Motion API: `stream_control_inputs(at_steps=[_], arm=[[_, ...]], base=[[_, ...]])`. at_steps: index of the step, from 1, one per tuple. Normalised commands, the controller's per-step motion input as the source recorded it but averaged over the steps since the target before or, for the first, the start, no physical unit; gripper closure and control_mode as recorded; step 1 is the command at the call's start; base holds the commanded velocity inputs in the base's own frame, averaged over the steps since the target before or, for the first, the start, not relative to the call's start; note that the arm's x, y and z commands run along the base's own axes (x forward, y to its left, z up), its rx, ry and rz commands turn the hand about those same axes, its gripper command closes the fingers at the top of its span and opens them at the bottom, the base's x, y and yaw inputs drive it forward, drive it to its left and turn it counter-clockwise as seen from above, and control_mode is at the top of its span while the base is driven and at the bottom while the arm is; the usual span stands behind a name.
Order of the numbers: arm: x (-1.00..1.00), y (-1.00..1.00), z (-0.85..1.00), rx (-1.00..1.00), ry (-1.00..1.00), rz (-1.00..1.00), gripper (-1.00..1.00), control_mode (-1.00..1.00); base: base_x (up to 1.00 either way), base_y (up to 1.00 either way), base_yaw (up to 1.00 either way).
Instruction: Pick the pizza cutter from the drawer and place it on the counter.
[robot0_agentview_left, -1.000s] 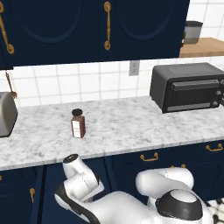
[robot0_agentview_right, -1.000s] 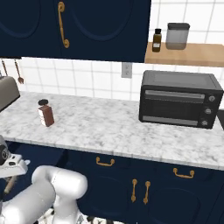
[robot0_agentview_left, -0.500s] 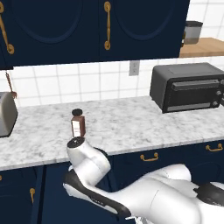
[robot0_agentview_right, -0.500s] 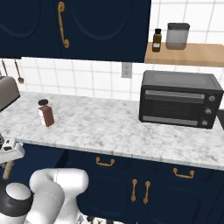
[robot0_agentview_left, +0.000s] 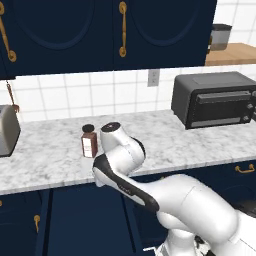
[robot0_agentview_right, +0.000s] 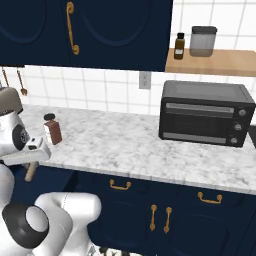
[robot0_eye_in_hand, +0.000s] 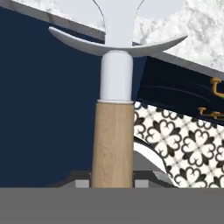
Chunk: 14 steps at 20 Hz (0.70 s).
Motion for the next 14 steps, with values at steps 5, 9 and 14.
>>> stream_control_inputs(at_steps=[5,9,14], arm=[[0.96,-0.89,0.04,0.00,0.01,-0.33,1.00,-1.00],[1.00,-0.79,0.00,0.00,0.08,-0.16,1.00,-1.00],[1.00,-0.06,-0.29,0.00,0.00,0.00,1.00,-1.00]], base=[[0.00,0.00,0.00],[0.00,0.00,0.00],[0.00,0.00,0.00]])
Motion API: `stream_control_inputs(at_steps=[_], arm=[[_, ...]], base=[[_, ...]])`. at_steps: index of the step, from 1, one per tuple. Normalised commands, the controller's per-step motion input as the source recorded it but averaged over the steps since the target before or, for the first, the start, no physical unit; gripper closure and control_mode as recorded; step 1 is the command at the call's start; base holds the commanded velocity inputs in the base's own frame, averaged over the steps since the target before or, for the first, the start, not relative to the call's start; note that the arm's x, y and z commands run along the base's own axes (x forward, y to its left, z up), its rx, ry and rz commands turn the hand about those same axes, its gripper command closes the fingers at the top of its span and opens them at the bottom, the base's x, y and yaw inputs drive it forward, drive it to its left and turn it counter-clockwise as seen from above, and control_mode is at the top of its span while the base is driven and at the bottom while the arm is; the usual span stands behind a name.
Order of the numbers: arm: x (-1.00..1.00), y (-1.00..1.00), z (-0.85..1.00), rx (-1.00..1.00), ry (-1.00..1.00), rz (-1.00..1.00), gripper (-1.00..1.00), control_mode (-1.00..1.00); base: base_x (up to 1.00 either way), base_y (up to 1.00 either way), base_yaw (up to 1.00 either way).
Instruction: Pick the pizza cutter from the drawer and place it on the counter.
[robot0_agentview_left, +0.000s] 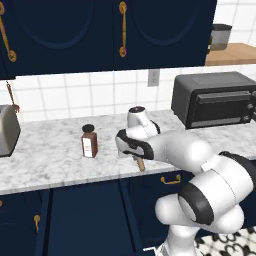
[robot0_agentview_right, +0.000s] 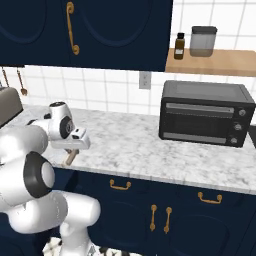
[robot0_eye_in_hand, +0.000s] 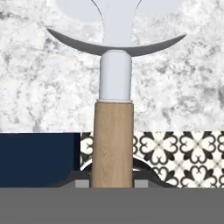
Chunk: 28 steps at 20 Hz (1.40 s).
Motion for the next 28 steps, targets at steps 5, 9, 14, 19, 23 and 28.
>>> stream_control_inputs(at_steps=[5,9,14,19,23,28], arm=[[0.72,0.00,-0.62,0.00,-0.04,0.00,1.00,-1.00],[0.70,0.00,-0.54,0.00,-0.02,0.00,1.00,-1.00],[0.64,0.00,-0.36,0.00,0.00,0.00,-1.00,-1.00],[0.31,0.00,0.00,0.00,-0.02,0.00,-1.00,-1.00],[-0.41,-0.12,0.11,0.00,-0.15,0.00,-1.00,-1.00],[-0.93,-0.33,0.61,0.04,-0.15,0.00,-1.00,-1.00]], base=[[0.00,0.00,0.00],[0.00,0.00,0.00],[0.00,0.00,0.00],[0.00,0.00,0.00],[0.00,0.00,0.00],[0.00,0.00,0.00]])
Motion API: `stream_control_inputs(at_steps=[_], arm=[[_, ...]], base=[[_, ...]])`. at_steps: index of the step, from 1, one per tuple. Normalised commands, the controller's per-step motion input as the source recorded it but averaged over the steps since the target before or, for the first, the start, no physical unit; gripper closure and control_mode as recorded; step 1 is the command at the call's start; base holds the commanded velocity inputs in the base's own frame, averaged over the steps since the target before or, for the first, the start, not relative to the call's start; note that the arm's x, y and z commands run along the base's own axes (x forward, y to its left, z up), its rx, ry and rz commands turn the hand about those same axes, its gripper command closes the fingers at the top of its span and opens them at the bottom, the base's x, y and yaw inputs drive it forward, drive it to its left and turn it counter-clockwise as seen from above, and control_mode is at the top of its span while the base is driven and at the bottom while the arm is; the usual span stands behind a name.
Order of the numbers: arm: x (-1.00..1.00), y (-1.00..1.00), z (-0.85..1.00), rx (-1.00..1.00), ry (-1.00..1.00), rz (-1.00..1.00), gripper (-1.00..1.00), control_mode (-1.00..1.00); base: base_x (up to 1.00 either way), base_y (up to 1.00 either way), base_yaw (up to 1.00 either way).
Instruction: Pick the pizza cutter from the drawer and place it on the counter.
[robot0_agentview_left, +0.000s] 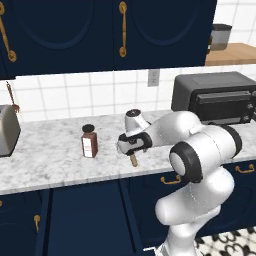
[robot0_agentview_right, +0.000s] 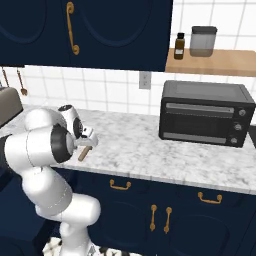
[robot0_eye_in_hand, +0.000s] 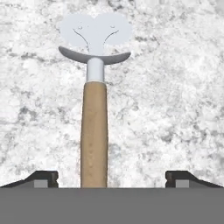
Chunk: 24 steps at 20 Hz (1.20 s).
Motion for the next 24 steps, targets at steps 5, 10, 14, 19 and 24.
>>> stream_control_inputs(at_steps=[5,10,14,19,24], arm=[[-0.48,-0.14,1.00,0.06,-0.06,0.00,-1.00,-1.00],[-0.56,0.00,1.00,0.00,-0.18,0.00,-1.00,-1.00],[-0.53,-0.06,0.97,0.02,-0.23,0.01,-1.00,-1.00],[-0.33,-0.09,0.50,0.05,-0.13,0.04,-1.00,-1.00],[-0.09,-0.44,0.00,0.15,-0.01,0.01,-1.00,-1.00]], base=[[0.00,0.00,0.00],[0.00,0.00,0.00],[0.00,0.00,0.00],[0.00,0.00,0.00],[0.00,0.00,0.00]])
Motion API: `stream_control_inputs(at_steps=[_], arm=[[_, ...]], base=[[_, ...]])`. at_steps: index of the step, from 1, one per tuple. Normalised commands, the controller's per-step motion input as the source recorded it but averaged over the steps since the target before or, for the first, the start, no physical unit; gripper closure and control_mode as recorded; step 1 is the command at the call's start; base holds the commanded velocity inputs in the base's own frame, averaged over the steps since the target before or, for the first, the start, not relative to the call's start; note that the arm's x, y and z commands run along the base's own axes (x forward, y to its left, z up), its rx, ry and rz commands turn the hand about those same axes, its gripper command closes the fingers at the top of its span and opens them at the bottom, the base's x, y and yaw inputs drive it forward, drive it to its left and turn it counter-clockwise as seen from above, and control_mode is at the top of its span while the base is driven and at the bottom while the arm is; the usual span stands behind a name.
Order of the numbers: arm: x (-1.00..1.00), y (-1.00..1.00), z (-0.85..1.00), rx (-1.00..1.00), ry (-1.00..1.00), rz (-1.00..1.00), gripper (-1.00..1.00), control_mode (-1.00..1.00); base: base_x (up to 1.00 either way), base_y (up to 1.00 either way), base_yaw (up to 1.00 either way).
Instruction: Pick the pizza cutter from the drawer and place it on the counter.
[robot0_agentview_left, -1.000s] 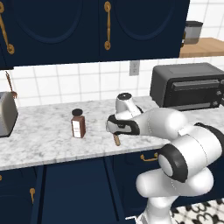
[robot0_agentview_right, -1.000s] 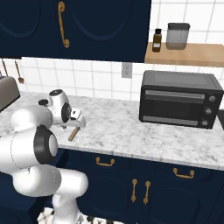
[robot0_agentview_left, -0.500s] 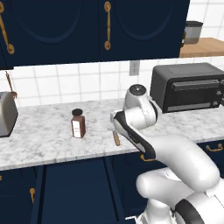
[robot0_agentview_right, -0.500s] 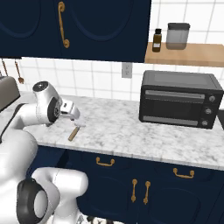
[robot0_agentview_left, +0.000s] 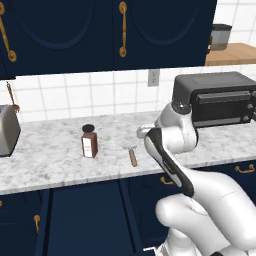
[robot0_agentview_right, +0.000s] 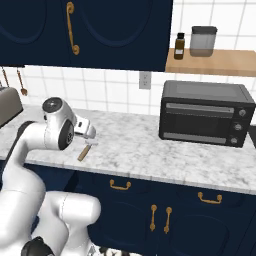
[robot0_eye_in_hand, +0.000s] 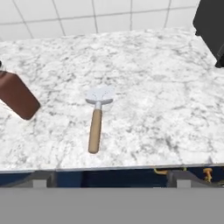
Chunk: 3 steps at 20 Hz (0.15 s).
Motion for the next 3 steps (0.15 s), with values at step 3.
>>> stream_control_inputs(at_steps=[3], arm=[[-0.17,-0.47,0.00,0.20,-0.03,0.02,-1.00,-1.00]], base=[[0.00,0.00,0.00]])
